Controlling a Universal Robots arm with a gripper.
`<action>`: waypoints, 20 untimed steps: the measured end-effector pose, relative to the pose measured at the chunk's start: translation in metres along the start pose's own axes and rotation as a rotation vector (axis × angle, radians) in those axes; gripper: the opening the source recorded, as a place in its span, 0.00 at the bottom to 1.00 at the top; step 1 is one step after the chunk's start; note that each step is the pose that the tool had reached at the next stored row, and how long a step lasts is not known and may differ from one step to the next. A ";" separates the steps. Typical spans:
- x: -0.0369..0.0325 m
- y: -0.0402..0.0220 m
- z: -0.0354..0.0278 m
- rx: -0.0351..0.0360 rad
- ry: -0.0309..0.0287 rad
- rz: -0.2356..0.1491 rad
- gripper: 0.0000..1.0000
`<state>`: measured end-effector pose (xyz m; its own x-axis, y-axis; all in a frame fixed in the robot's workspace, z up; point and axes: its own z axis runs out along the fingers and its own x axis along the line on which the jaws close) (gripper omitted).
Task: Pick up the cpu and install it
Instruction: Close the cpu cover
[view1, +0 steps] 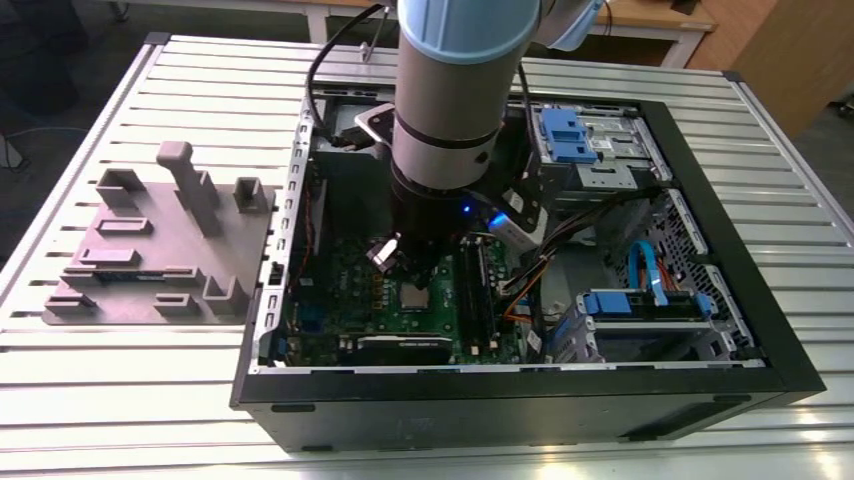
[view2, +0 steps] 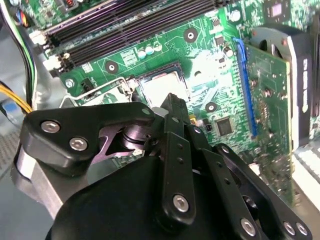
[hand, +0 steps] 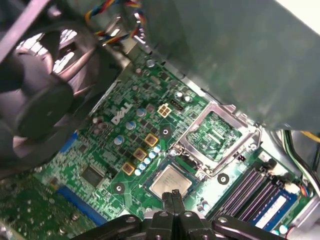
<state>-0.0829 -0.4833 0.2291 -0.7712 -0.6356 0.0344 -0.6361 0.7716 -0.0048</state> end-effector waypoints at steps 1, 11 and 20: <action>0.0000 0.0000 0.0000 0.0006 -0.0001 -0.018 0.11; 0.0000 0.0000 0.0000 -0.0549 -0.0508 -0.070 0.11; 0.0000 0.0000 0.0001 -0.0549 -0.0508 -0.071 0.11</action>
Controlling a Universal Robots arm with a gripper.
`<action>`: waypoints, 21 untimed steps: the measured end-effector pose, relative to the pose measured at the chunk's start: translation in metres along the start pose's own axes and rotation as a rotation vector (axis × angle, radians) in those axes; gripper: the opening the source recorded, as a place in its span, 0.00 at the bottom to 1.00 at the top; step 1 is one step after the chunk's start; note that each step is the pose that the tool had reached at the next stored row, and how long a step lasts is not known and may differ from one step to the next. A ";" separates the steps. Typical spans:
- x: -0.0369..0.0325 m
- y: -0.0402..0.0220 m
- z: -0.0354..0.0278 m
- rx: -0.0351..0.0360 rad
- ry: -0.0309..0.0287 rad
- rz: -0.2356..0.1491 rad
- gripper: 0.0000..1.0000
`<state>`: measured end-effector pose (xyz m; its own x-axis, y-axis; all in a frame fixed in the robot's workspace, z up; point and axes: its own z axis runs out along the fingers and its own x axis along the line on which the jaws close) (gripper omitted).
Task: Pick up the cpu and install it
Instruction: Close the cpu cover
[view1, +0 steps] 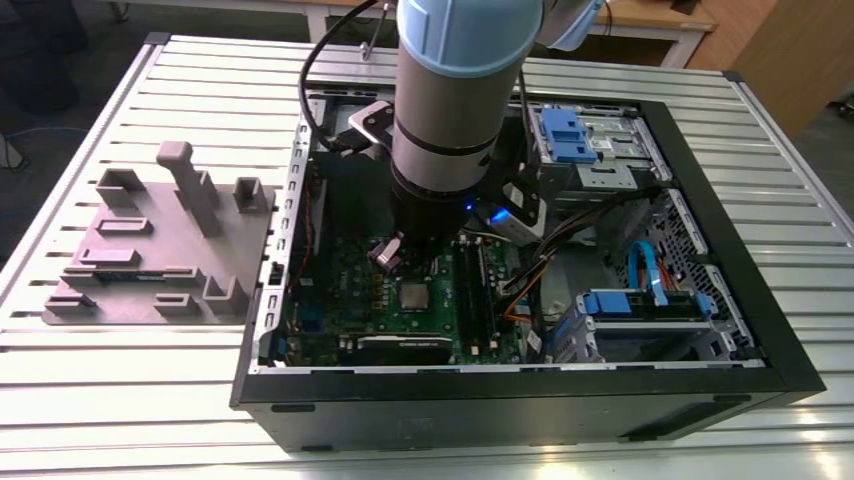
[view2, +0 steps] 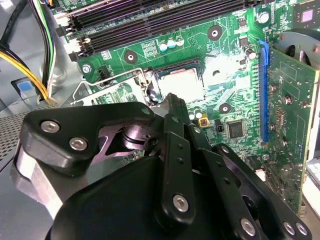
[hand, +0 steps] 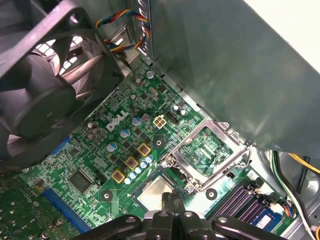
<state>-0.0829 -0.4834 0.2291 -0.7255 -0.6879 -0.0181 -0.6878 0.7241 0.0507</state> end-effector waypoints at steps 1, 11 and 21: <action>0.0000 0.0000 0.0000 0.0000 0.0000 0.000 0.11; 0.0001 -0.0001 0.0007 -0.0018 0.0057 -0.108 0.11; -0.0091 -0.0038 0.0013 -0.0181 -0.0112 -0.119 0.11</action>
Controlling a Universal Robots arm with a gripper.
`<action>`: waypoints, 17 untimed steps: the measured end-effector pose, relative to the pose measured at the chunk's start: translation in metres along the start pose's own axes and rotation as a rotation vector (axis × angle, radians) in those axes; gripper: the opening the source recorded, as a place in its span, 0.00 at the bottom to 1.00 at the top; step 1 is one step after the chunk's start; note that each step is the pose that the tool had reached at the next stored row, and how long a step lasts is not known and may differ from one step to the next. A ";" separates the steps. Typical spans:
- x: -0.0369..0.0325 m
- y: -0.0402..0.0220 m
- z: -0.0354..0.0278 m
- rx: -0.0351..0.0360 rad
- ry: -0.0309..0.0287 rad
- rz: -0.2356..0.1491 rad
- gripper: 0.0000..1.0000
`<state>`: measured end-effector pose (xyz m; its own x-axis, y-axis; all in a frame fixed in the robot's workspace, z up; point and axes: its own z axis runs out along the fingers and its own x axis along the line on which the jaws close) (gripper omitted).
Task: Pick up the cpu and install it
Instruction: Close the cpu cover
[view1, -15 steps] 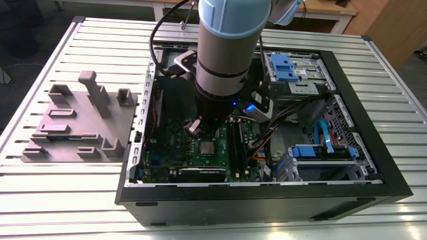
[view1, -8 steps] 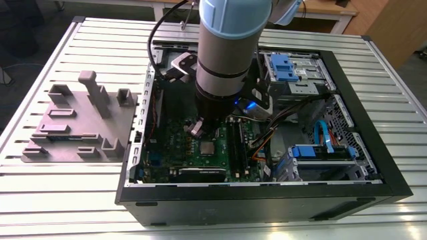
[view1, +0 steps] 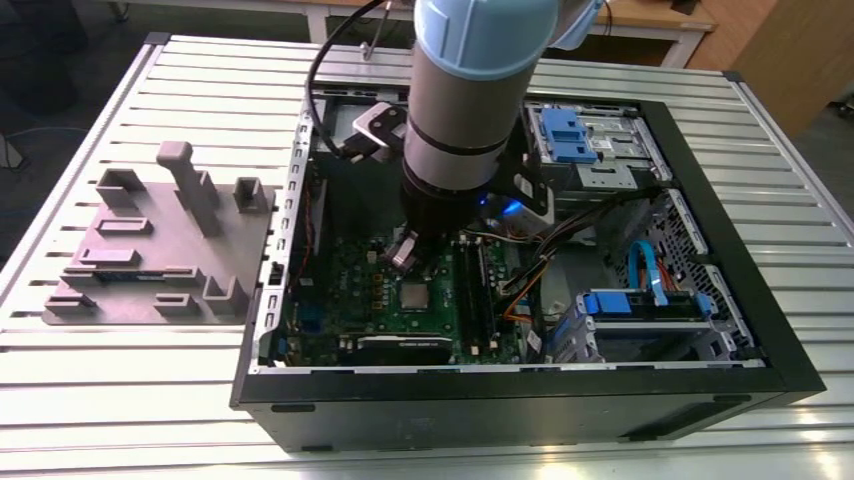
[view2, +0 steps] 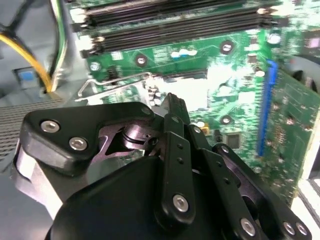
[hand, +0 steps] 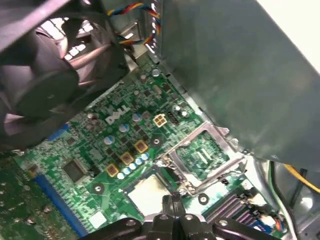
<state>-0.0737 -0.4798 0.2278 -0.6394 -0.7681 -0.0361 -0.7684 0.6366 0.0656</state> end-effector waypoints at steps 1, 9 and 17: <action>-0.0005 -0.0005 0.0000 -0.0116 -0.0137 -0.002 0.11; -0.0027 -0.0032 0.0009 -0.0557 -0.0633 -0.025 0.11; -0.0067 -0.0068 0.0030 -0.0606 -0.0565 -0.096 0.11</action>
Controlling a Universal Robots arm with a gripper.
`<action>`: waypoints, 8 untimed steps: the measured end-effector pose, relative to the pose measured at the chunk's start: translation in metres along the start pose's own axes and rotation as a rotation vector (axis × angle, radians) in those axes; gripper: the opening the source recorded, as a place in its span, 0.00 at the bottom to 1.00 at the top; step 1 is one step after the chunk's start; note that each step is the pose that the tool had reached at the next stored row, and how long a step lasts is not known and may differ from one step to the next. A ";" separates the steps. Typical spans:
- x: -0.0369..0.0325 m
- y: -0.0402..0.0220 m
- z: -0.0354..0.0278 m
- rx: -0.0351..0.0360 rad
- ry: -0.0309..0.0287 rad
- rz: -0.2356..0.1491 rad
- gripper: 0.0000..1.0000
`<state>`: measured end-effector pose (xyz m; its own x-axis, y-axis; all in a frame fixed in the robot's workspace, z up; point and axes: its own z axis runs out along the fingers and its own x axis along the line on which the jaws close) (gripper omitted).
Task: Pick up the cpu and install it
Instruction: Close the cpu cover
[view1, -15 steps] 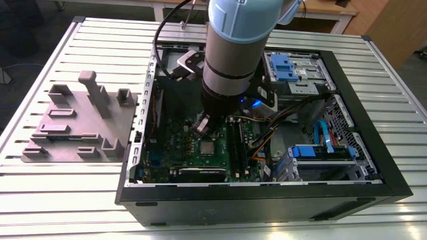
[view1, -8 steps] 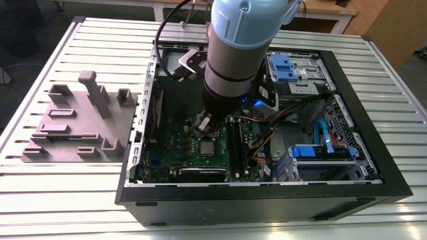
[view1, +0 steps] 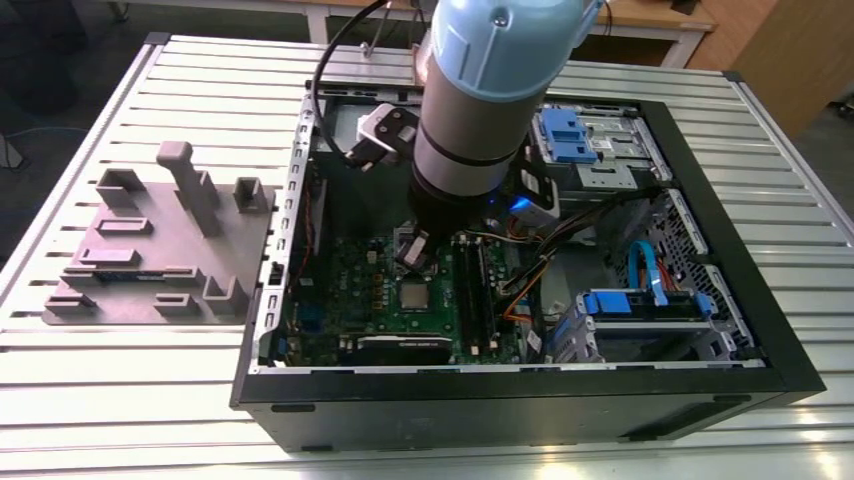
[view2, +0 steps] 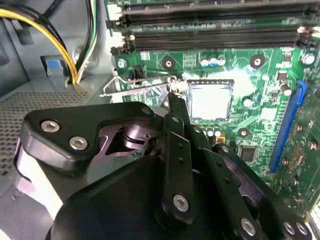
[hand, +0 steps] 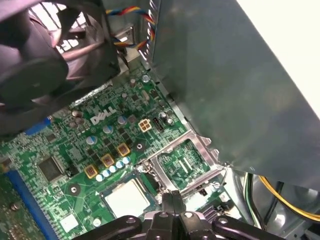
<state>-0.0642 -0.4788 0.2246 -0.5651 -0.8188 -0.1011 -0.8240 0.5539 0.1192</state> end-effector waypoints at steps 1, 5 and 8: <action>-0.0012 -0.0006 0.0002 -0.0001 0.0001 -0.001 0.11; -0.0054 -0.0031 0.0008 -0.0007 0.0008 -0.007 0.11; -0.0074 -0.0055 0.0011 -0.0088 -0.0092 -0.014 0.11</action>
<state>-0.0556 -0.4755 0.2236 -0.5536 -0.8252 -0.1119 -0.8316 0.5408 0.1263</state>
